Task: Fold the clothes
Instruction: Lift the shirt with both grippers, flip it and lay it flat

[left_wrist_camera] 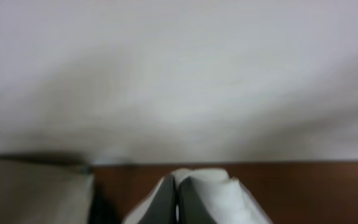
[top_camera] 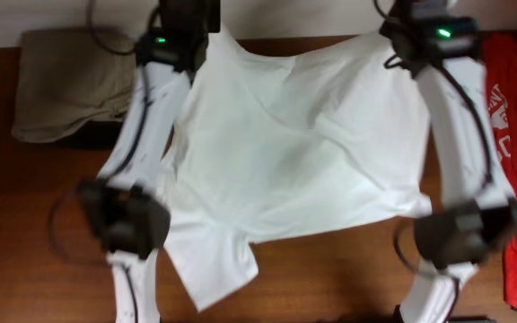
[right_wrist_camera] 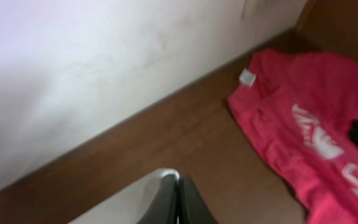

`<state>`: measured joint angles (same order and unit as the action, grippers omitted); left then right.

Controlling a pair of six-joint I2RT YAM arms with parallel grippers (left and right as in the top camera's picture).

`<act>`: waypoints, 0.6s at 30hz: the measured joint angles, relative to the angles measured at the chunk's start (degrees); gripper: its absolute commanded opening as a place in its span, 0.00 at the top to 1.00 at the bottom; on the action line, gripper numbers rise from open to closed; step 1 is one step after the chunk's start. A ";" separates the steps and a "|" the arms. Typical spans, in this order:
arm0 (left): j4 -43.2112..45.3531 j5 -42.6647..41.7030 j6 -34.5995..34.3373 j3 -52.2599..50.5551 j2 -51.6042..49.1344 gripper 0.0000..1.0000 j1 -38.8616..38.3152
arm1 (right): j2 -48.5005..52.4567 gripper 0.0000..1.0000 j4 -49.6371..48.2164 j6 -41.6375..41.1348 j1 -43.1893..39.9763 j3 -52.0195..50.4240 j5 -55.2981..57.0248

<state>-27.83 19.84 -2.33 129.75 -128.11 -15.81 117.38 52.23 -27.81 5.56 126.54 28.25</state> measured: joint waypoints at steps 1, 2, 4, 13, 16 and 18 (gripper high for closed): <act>4.35 0.13 0.04 0.00 -4.74 0.01 0.70 | 3.32 0.01 -1.55 -0.26 -0.70 0.00 -0.02; 7.34 0.20 0.02 -0.07 -8.94 0.01 1.38 | 6.64 0.01 -2.38 -0.24 -1.49 0.00 0.02; 10.99 0.17 0.20 -0.07 -14.93 0.01 2.27 | 12.00 0.01 -2.99 -0.07 -2.86 0.00 -0.02; 5.27 0.35 -0.02 -0.96 -22.99 0.01 3.30 | 23.23 0.01 3.78 2.84 -8.39 -0.96 -0.92; 1.31 0.37 -0.02 -0.96 -19.26 0.01 2.40 | 20.26 0.01 5.25 3.04 -9.35 -0.96 -2.05; 0.35 0.37 -0.02 -0.96 -16.22 0.01 2.01 | 17.07 0.01 5.64 3.02 -9.53 -0.96 -2.97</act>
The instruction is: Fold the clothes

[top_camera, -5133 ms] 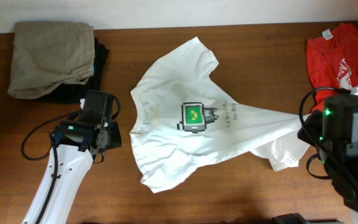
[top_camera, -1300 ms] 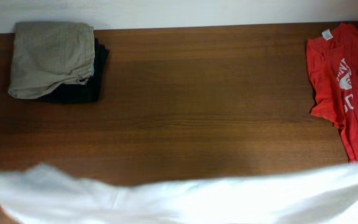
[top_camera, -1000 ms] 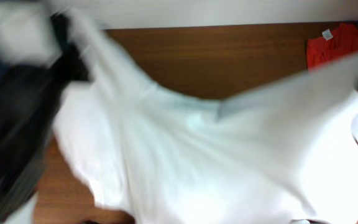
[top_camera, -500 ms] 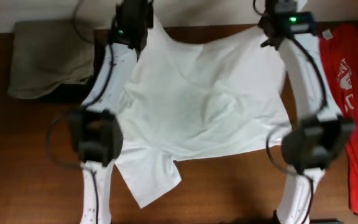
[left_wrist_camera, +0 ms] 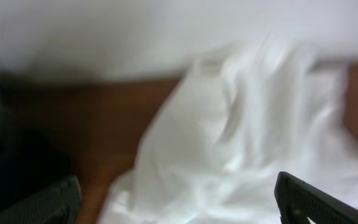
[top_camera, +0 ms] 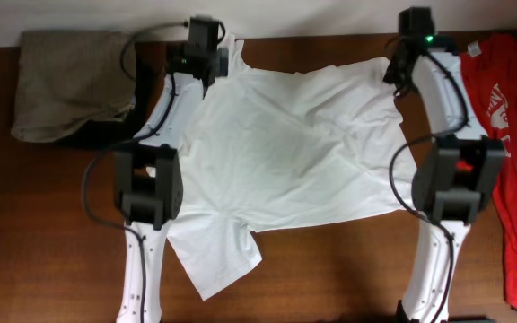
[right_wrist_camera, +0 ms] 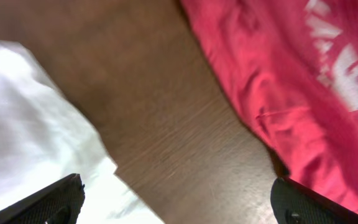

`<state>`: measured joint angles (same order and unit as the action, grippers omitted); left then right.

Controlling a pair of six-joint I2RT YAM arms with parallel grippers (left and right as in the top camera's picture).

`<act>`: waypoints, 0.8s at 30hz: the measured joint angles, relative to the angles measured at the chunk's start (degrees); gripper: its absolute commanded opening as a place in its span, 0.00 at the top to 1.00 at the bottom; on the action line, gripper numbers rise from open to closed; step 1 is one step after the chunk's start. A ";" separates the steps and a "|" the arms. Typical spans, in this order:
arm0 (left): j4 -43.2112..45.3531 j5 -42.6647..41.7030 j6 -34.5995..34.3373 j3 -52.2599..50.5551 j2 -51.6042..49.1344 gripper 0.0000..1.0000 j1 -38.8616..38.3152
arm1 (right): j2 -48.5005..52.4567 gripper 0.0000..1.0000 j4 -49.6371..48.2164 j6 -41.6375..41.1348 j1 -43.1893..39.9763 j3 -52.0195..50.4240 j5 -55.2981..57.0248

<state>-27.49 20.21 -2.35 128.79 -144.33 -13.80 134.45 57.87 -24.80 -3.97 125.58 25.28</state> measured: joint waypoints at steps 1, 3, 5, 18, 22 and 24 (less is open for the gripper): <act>-0.79 -0.02 0.00 0.00 2.71 0.01 -0.28 | -1.99 0.01 0.46 0.00 0.00 0.00 -0.37; -4.68 -0.02 0.00 0.00 10.29 0.01 -0.83 | -9.33 0.01 1.79 0.09 0.00 0.00 -1.29; -9.05 -0.07 0.02 0.26 16.46 0.01 -0.94 | -15.56 0.01 3.67 0.15 0.02 0.04 -2.69; -52.76 -16.85 -0.07 1.57 36.02 0.01 -0.70 | -40.68 0.01 27.32 0.39 0.04 1.14 -15.74; -56.59 -17.97 -1.11 1.44 37.09 0.01 -0.70 | -45.44 0.01 30.82 -0.44 0.04 0.96 -16.15; -58.69 -18.16 -2.27 1.38 38.99 0.01 -0.70 | -48.87 0.01 33.42 -0.72 0.02 0.96 -16.20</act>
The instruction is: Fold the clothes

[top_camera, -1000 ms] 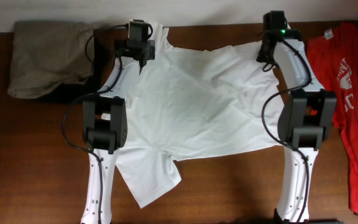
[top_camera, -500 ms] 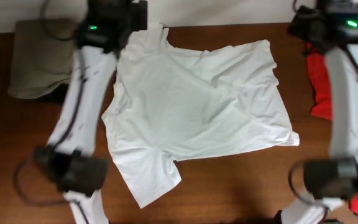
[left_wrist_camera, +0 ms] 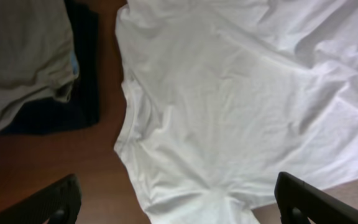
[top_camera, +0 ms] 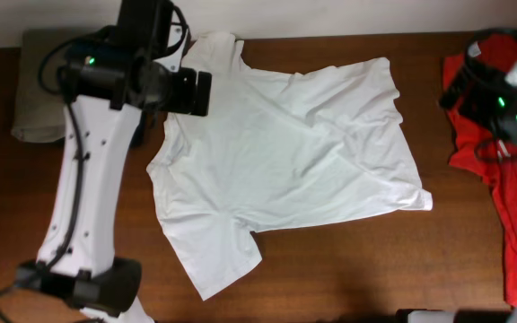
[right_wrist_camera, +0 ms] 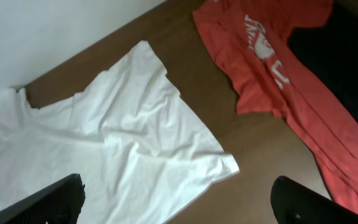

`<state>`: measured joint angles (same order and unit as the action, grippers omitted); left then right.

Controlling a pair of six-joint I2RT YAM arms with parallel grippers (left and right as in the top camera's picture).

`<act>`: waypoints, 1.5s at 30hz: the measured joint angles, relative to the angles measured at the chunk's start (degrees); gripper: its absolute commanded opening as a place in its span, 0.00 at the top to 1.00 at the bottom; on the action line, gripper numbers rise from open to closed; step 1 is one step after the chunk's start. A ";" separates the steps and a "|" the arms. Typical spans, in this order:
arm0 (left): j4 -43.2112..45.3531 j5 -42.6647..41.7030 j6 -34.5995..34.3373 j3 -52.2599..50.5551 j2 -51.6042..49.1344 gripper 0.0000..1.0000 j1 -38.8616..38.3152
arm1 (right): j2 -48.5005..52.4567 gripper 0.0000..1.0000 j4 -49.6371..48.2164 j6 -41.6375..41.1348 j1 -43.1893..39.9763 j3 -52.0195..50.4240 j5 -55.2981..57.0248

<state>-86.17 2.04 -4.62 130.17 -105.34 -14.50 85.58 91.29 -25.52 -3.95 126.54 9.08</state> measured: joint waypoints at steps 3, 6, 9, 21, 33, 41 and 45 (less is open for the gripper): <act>-0.13 -0.17 -1.22 0.00 4.33 0.01 0.00 | -3.63 0.01 1.42 -0.42 0.00 0.00 0.02; -4.07 -0.17 -2.19 0.04 8.72 0.01 0.00 | -4.70 0.01 4.02 -1.20 0.00 0.04 0.00; -9.29 -0.20 -2.93 0.09 11.08 0.01 0.00 | -3.98 0.01 5.66 -1.57 0.00 0.00 0.02; -9.35 -2.08 -5.14 -23.30 22.05 0.01 0.00 | -7.10 0.01 5.49 -4.09 0.00 -11.76 2.93; 14.05 -13.73 -9.73 -71.78 32.46 0.01 -0.07 | -4.96 0.01 -7.74 -7.15 0.00 -35.39 6.10; 23.58 -9.35 -22.34 -84.54 32.37 0.01 -0.07 | -2.99 0.01 -13.33 -11.85 -0.20 -38.60 7.48; 25.57 -7.91 -25.88 -87.10 32.26 0.02 -0.07 | -1.73 0.01 -14.21 -13.11 -2.82 -38.60 7.98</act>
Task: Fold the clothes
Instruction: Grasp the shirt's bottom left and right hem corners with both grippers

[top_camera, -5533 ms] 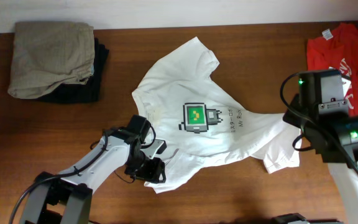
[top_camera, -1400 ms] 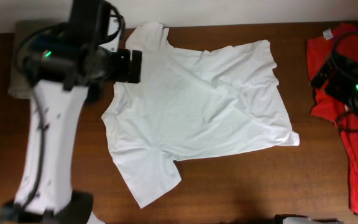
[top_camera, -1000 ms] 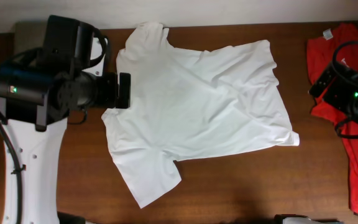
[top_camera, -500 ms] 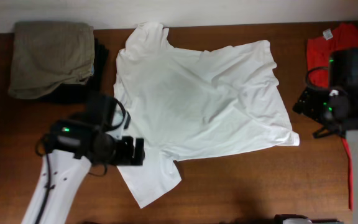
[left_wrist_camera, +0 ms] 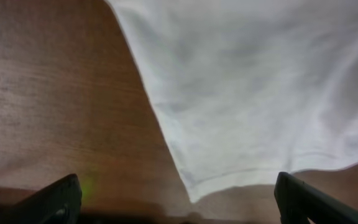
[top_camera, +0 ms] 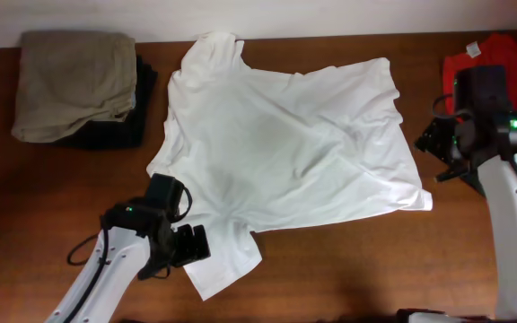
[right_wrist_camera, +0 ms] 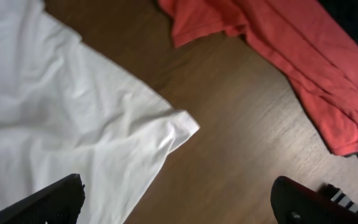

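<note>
A white T-shirt (top_camera: 285,144) lies spread and wrinkled on the brown table (top_camera: 348,278). One sleeve (top_camera: 223,260) points toward the front, and a second sleeve corner (top_camera: 423,199) lies at the right. My left gripper (top_camera: 189,248) sits low beside the front sleeve and is open. In the left wrist view the sleeve hem (left_wrist_camera: 247,99) lies ahead of the left gripper (left_wrist_camera: 179,208). My right gripper (top_camera: 440,148) hovers just right of the shirt, also open. The right wrist view shows the sleeve corner (right_wrist_camera: 180,127) ahead of the right gripper (right_wrist_camera: 179,208), which holds nothing.
A folded khaki garment (top_camera: 74,81) lies on a dark one (top_camera: 137,121) at the back left. A red shirt (top_camera: 501,54) lies at the right edge, also seen as red shirt (right_wrist_camera: 291,56) in the right wrist view, close behind my right arm.
My left gripper was high over the shirt's upper left and is now low at the front sleeve. My right gripper has moved from over the red shirt to beside the right sleeve corner. The shirt has not moved.
Both grippers were first shut on the shirt's far corners by the back wall. Then both were open there and the shirt lay flat. Then both arms were raised clear of it. Now each open gripper is near a sleeve.
</note>
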`<state>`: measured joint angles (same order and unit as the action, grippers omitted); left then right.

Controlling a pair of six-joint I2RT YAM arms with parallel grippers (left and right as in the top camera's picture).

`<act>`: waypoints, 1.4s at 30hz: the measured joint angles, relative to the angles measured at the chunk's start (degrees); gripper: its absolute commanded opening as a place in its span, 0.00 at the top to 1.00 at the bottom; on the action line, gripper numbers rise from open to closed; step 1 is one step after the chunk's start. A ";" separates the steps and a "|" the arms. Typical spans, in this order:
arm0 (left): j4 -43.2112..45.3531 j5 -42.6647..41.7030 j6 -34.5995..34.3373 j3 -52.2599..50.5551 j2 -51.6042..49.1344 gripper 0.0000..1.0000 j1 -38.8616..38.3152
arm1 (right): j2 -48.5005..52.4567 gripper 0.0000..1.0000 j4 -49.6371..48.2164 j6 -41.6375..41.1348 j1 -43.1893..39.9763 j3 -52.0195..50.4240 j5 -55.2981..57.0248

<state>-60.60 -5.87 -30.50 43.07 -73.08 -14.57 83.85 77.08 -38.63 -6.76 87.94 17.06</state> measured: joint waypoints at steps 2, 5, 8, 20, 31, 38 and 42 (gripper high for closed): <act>1.09 0.35 -1.40 -0.94 -0.52 0.02 0.00 | 1.36 0.01 0.00 -0.28 -1.55 0.00 0.04; 3.32 0.61 -2.86 -2.47 -1.75 0.02 0.00 | 3.89 0.01 0.00 -0.42 -3.26 0.00 0.00; 4.98 0.98 -3.72 -3.34 -3.50 0.04 0.00 | 6.01 0.01 0.00 -0.39 -3.76 -0.04 -0.17; 8.33 1.66 -6.23 -3.45 -12.68 0.02 0.00 | 8.46 0.01 -1.77 -0.35 -3.76 -2.54 -3.65; 9.38 -2.27 -7.82 -2.21 -16.41 0.07 0.07 | 8.85 0.01 -7.21 -0.33 -3.76 -12.24 -9.53; 9.64 -2.93 -9.53 -2.08 -16.57 0.26 0.00 | 8.98 0.09 -13.64 -0.17 -3.78 -21.75 -11.67; 9.81 -2.95 -9.66 -2.10 -16.61 0.27 0.00 | 9.03 0.27 -19.21 -0.28 -3.87 -25.79 -12.33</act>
<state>-50.78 -8.82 -40.16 40.97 -89.69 -14.57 92.88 57.87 -38.92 -10.63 62.15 4.73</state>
